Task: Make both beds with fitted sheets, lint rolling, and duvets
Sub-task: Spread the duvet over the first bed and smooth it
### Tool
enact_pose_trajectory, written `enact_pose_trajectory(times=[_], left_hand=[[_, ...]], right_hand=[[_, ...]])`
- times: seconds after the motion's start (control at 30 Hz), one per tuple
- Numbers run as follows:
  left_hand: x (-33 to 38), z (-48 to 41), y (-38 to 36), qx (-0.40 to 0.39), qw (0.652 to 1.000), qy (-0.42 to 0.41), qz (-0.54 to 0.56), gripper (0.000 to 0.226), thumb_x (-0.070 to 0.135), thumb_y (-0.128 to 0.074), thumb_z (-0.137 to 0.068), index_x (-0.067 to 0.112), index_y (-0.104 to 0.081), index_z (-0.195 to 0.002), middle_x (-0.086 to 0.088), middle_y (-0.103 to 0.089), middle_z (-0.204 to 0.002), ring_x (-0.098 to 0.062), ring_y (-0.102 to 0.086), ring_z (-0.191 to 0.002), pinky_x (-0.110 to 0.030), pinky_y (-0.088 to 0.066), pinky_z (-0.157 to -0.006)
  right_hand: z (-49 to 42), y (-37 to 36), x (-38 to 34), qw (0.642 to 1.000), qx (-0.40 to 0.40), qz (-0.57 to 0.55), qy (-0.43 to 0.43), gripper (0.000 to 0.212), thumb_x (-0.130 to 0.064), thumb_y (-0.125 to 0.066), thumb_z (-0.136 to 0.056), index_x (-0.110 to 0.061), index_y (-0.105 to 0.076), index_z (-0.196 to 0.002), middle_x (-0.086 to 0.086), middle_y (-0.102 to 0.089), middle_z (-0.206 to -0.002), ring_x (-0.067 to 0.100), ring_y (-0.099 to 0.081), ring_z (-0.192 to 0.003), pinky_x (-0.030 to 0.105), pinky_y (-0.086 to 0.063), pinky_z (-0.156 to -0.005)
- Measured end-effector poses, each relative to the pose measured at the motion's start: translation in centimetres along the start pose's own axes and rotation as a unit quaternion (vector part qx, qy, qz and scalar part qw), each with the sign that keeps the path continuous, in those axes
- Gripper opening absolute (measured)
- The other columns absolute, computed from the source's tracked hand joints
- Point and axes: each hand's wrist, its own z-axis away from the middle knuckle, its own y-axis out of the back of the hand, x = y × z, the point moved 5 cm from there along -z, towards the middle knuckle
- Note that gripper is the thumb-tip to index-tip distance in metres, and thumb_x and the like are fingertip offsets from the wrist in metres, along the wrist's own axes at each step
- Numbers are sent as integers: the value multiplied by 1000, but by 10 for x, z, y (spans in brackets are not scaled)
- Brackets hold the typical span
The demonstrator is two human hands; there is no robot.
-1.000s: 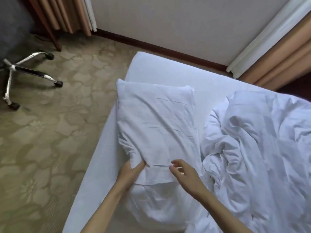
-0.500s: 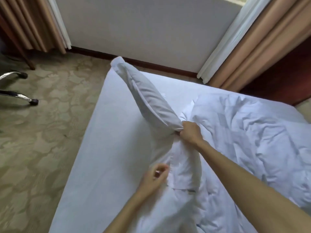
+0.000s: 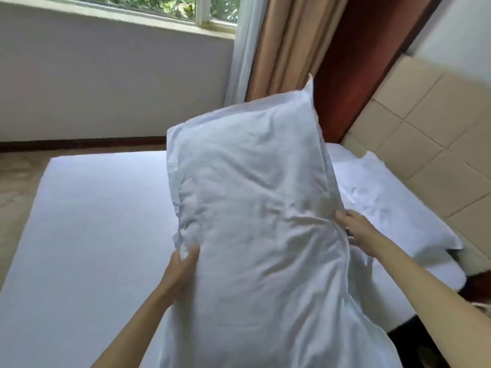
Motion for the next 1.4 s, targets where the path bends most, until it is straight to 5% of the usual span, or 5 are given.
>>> enact_pose_trajectory(times=[0.3,0.47,0.73,0.9,1.4], left_hand=[[7,31,-118,122,970,41,-206,79,71,-46,-73,19,-47,-133,-15,-46,-131,-37,-41,-125,-44,-36,-101],[9,45,-134,63,992,43,-102,56,63,-58,-77,7,-57,-82,-8,-60,-76,-10,-62,-66,-22,-50,-63],[66,41,-190,-13,999,33,16,28,36,-76,-77,23,-62,-97,13,-73,-78,-13,-67,-88,-31,-49,-91],[129,29,-262,-45,998,-12,34,25,16,-68,-83,14,-65,-108,5,-74,-80,-9,-71,-79,-17,-53,-61],[342,-60,-648,-193,962,-187,43,35,26,-74,-65,16,-64,-97,10,-71,-75,-2,-65,-69,-14,-48,-60]], right_hand=[[-47,38,202,971,-139,119,-152,54,-44,-48,-96,-21,-36,-142,0,-44,-129,19,-47,-103,26,-34,-69],[-65,21,244,971,-164,24,-170,79,-57,-54,-88,-22,-20,-150,1,-32,-151,26,-39,-132,40,-34,-92],[-88,-8,189,917,-169,-329,-149,15,-4,-57,-89,6,-61,-100,13,-70,-69,24,-68,-57,35,-58,-54],[-133,102,135,932,-117,-336,-66,14,-3,-52,-91,-2,-64,-96,7,-71,-69,18,-68,-57,29,-56,-50],[-330,544,71,923,57,-346,156,25,-13,-54,-89,-5,-67,-110,11,-68,-112,23,-63,-101,32,-46,-92]])
